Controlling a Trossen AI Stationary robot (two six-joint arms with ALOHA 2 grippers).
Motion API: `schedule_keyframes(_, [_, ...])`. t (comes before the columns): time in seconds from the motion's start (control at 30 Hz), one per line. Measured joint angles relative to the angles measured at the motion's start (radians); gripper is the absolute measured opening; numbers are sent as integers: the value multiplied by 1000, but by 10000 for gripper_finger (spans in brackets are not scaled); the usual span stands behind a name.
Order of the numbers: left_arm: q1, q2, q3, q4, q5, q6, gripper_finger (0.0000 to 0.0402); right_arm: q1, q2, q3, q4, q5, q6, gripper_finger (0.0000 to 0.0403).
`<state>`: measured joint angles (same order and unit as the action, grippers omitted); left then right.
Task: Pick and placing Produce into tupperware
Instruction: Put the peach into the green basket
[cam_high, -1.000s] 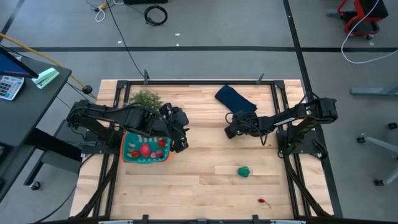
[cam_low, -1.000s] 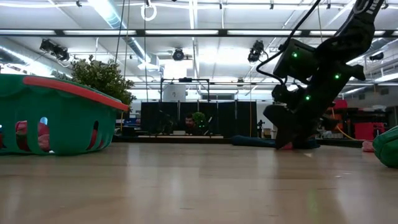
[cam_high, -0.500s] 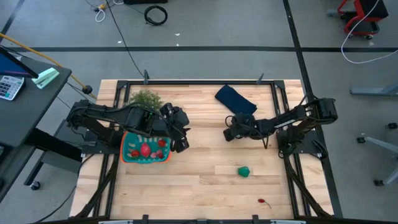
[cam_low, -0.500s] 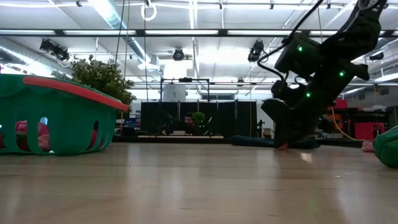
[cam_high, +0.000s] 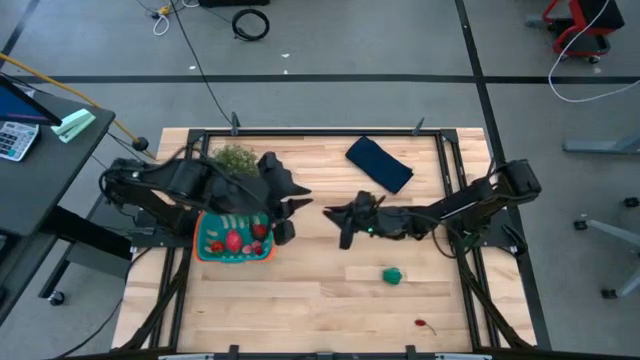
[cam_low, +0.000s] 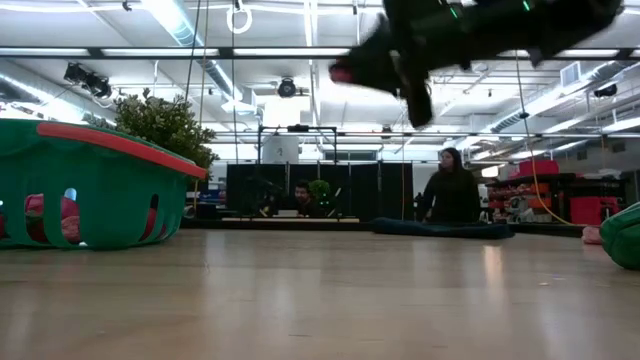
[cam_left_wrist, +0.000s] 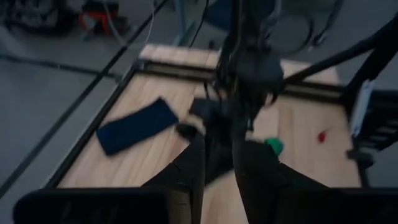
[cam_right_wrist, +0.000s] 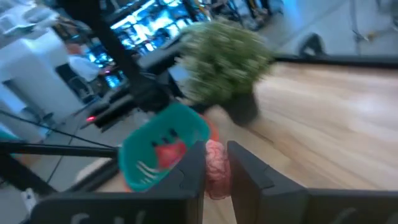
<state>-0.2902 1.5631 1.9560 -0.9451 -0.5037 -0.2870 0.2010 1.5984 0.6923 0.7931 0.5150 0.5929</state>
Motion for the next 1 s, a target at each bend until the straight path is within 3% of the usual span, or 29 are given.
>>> schedule_keyframes(0.17, [-13,-1,84,0,0,36,72,25,118,263,-91,-19,-143,56])
schedule_keyframes(0.37, [-22,-2,119,-12,0,37,61,18,342,618,-392,-82,-274,56])
schedule_keyframes(0.53, [-22,-1,119,-23,2,37,55,-3,533,829,-451,-74,-350,56])
schedule_keyframes(0.8, [-22,-1,119,-55,1,30,52,-54,733,991,-449,-124,-362,57])
schedule_keyframes(1.0, [-22,-1,119,-76,0,21,48,-77,790,1017,-447,-206,-369,66])
